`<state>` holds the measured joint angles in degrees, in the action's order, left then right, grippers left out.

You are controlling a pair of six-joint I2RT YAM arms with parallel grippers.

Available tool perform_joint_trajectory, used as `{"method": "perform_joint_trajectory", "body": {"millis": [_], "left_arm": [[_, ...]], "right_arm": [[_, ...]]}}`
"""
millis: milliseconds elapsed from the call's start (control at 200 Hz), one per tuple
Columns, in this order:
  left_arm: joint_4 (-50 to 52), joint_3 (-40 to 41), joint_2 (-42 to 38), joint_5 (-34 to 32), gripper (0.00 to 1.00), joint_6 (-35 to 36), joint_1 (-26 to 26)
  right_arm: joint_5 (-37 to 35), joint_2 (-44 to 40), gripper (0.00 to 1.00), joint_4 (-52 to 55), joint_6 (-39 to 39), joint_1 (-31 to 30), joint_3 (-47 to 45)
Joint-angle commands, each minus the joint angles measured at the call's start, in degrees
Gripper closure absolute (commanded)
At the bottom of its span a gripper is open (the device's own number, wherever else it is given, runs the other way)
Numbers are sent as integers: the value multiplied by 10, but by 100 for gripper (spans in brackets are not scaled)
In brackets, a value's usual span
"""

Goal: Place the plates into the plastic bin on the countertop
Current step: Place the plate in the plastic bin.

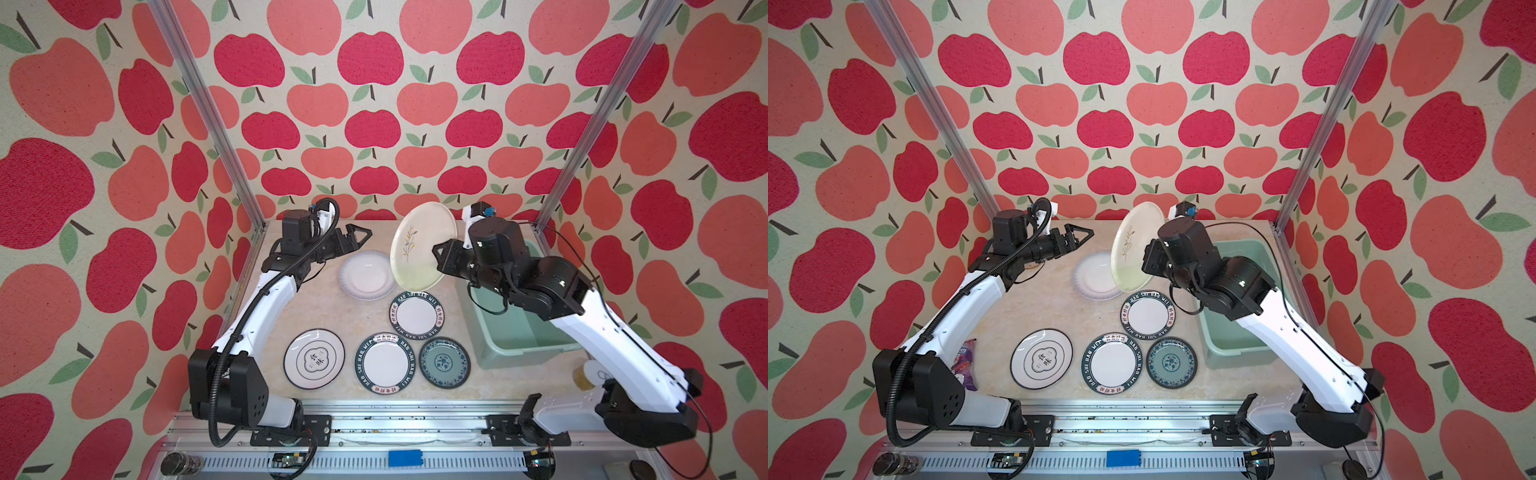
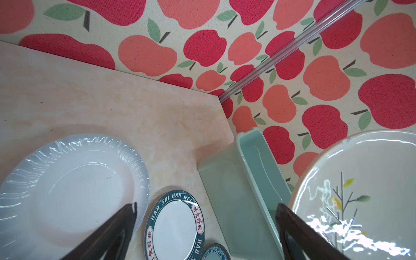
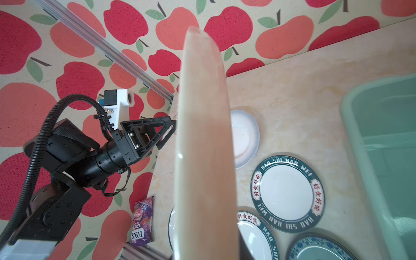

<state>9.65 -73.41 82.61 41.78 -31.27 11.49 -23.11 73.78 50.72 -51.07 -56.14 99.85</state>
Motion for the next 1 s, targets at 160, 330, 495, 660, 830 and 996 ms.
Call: {"method": "perform_joint_trajectory", "body": {"millis": [160, 330, 495, 660, 830, 996], "left_arm": [[52, -26, 2, -14, 1, -10, 71], [72, -29, 4, -19, 1, -2, 102], [79, -33, 18, -19, 1, 1, 123], [105, -55, 30, -23, 1, 14, 142], [115, -62, 31, -29, 1, 18, 153], [122, -58, 30, -33, 1, 24, 154]], "right_arm": [[-179, -156, 100, 111, -72, -3, -51], [-250, -241, 100, 174, -153, 2, -95], [-294, -280, 100, 186, -183, 5, -135], [-271, -255, 100, 129, -148, 49, -159], [-118, -233, 100, 51, -115, 198, -200], [-60, -215, 100, 9, -82, 269, -228]]}}
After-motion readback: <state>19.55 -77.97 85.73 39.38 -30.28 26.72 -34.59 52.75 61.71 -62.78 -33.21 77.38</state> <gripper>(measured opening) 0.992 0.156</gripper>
